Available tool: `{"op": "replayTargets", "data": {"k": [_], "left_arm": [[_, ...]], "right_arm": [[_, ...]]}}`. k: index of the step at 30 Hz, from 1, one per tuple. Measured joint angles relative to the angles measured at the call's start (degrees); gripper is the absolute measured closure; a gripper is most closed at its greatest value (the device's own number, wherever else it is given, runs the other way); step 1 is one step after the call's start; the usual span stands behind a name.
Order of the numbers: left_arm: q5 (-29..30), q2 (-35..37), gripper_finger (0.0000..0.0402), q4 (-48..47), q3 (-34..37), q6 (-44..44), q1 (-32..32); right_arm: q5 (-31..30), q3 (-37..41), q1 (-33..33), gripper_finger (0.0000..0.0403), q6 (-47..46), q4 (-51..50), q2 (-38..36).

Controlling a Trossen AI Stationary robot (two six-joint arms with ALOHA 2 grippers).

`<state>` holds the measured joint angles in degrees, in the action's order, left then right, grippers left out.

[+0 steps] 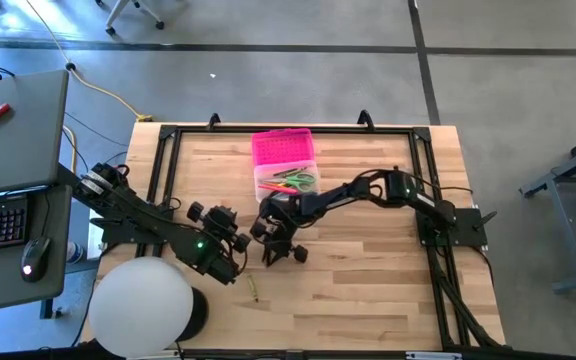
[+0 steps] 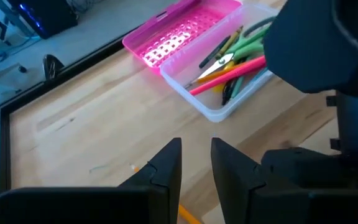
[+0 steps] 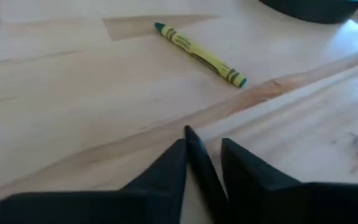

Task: Pick & place school supplies into a supply box
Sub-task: Put the black pen into the pink supply box

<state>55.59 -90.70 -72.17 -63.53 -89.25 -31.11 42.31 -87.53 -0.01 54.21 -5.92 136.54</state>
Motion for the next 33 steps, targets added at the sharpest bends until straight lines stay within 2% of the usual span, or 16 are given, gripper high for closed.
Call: {"op": "replayTargets", "data": {"k": [5, 7, 10, 14, 18, 22, 28, 33], "left_arm": [[-0.94, 0.00, 0.0285, -0.13, 0.00, 0.00, 0.00], [-0.96, 0.00, 0.0285, -0.18, 0.00, 0.00, 0.00], [-0.95, 0.00, 0.0285, -0.14, 0.00, -0.05, 0.00], [-1.09, 0.00, 0.0285, 0.00, 0.00, -0.17, 0.00], [-1.09, 0.00, 0.0285, 0.02, 0.00, -0.17, 0.00], [-1.36, 0.00, 0.0285, 0.03, 0.00, -0.17, 0.00], [-2.29, 0.00, 0.0285, 0.05, 0.00, -0.23, 0.00], [0.26, 0.00, 0.0285, -0.08, 0.02, -2.73, -0.02]], "right_arm": [[0.72, -0.03, 0.13, 0.0383, -2.03, 0.46, 0.18], [1.44, -0.04, 0.13, 0.0392, -2.90, 1.55, 0.27], [0.39, 0.09, 0.33, 0.0376, -3.15, 1.72, 0.29], [-0.54, 0.10, 0.37, 0.0325, -7.52, 1.67, 0.29], [-0.94, 0.15, 0.37, 0.0299, -5.43, 1.71, 0.29], [-1.22, 0.28, 0.33, 0.0312, -4.24, 2.72, 0.29], [-1.51, 0.28, 0.14, 0.0386, -3.75, 3.16, 0.81], [-1.26, 0.31, 0.06, 0.0384, -7.72, 4.55, 0.86]]}}
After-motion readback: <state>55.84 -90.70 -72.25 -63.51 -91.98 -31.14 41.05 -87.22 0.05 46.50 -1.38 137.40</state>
